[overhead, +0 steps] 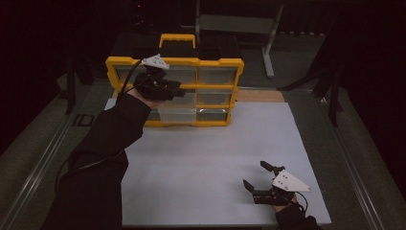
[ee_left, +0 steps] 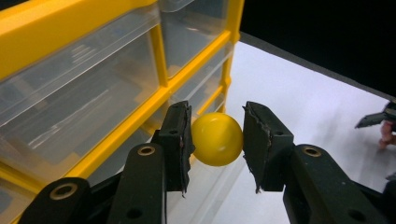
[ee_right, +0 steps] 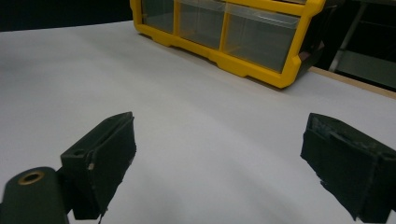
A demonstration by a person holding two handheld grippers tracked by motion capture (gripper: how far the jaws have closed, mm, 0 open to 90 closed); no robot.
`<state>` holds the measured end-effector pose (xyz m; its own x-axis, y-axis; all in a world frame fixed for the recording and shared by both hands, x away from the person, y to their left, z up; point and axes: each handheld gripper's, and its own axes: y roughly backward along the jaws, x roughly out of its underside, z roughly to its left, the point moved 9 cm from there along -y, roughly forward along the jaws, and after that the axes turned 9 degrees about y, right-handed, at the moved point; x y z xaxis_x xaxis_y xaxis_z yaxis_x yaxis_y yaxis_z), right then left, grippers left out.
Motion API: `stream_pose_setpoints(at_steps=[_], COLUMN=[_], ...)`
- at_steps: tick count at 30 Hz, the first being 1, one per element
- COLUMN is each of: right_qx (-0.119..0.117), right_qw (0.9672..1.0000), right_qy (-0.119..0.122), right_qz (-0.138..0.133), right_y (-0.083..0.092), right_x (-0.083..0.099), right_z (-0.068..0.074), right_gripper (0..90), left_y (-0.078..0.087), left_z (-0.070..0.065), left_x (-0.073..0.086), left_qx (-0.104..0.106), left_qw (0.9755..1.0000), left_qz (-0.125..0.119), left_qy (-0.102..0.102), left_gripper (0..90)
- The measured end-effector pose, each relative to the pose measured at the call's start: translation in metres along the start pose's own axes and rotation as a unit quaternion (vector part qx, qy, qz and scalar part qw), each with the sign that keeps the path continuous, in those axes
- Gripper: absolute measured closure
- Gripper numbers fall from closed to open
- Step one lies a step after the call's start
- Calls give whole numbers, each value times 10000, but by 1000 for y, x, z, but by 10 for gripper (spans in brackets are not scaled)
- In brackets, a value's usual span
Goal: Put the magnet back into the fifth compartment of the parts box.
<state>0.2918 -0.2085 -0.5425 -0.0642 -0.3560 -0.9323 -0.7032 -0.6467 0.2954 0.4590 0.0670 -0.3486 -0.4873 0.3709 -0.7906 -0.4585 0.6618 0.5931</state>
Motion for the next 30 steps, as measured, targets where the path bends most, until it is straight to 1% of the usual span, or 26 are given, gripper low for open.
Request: stream_pose_setpoints(at_steps=[3,4,5,7,9,10,11,13,16,17,18,20,21,24,27,30], right_qx=[-2,-2,-6,-9,-12,-12,-1,1,-8,-12,-8,3,4,2,5,8], right_qw=[10000,10000,10000,10000,10000,10000,10000,10000,10000,10000,10000,10000,10000,10000,10000,10000], right_qy=[-3,-3,-4,-5,-1,-1,-10,-16,-6,3,-3,-6,-26,-12,-7,-9], right_qz=[0,0,1,1,-2,-2,-10,-11,1,-4,-10,-9,0,-6,-8,-11], right_y=[0,0,0,0,0,0,0,0,0,0,0,0,0,0,0,0], right_x=[0,0,0,0,0,0,0,0,0,0,0,0,0,0,0,0], right_z=[0,0,0,0,0,0,0,0,0,0,0,0,0,0,0,-1], right_gripper=[100,100,100,100,100,100,100,100,100,100,100,100,100,100,100,100], left_y=[-3,-3,-3,-4,-5,-5,-6,-7,-10,-12,-13,-15,-16,-18,-23,-25], left_z=[6,6,10,14,16,16,18,19,22,23,23,24,24,24,26,26], left_x=[1,1,1,1,3,3,5,6,11,13,14,16,17,18,22,24], left_qx=[-123,-123,-181,-229,-193,-193,-250,-257,-302,-304,-344,-310,-279,-257,-312,-312], left_qw=[9999,9999,9997,9994,9992,9992,9990,9988,9984,9984,9982,9982,9980,9980,9976,9973], left_qz=[5,5,-2,-14,-15,-15,9,7,74,131,138,166,158,182,300,347], left_qy=[114,114,182,267,361,361,379,405,474,462,475,494,536,550,547,572], left_gripper=[628,628,628,628,627,627,628,628,627,627,628,627,627,627,627,627])
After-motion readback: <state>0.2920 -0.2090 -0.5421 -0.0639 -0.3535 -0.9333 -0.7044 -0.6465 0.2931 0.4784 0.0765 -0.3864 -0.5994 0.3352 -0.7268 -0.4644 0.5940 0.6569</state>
